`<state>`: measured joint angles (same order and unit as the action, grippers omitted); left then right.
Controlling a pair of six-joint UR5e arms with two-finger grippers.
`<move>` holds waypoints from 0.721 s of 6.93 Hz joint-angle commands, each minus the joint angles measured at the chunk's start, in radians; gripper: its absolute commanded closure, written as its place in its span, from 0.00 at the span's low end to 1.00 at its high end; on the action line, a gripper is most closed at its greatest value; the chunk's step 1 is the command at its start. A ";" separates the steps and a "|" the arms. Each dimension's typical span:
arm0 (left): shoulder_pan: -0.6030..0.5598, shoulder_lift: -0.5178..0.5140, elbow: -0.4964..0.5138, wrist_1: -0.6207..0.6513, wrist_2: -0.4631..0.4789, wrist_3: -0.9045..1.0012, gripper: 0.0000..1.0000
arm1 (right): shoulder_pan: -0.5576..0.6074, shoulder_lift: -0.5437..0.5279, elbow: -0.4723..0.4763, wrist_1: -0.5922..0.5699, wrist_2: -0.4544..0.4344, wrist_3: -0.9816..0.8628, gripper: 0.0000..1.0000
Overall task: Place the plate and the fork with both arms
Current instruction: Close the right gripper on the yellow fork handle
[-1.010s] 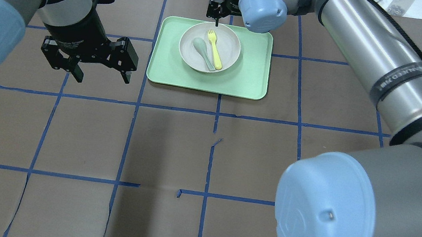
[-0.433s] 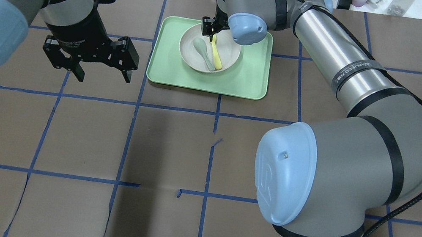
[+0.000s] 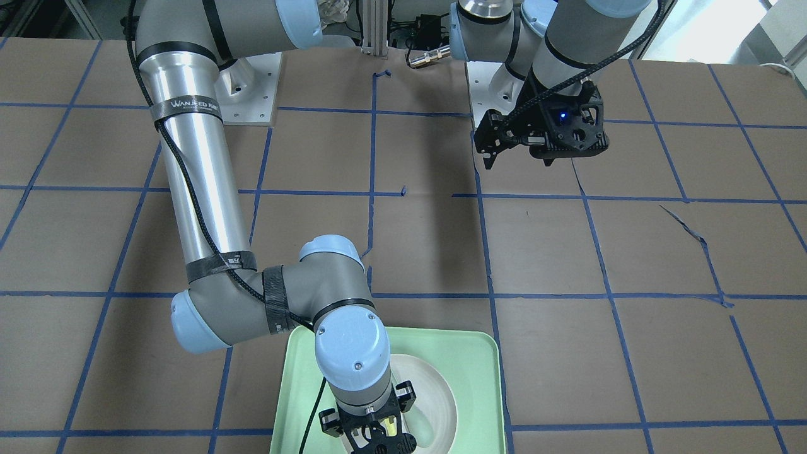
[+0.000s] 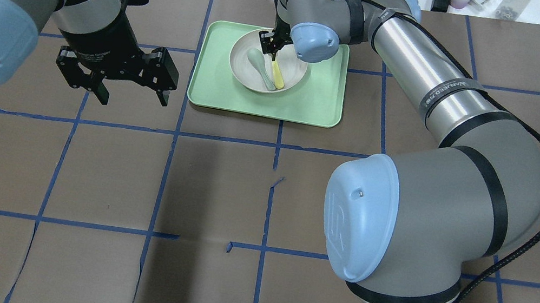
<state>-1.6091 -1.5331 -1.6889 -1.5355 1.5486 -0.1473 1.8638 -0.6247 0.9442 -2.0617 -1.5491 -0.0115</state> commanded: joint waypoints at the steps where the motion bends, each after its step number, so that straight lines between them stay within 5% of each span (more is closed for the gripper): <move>1: 0.000 -0.001 0.000 0.002 -0.001 0.000 0.00 | 0.000 0.003 0.001 0.000 0.003 0.001 0.48; 5: 0.000 -0.002 0.000 0.002 0.001 0.000 0.00 | 0.002 -0.006 0.024 0.002 0.029 0.010 0.48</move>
<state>-1.6091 -1.5354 -1.6889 -1.5340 1.5486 -0.1473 1.8647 -0.6287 0.9528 -2.0607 -1.5239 -0.0042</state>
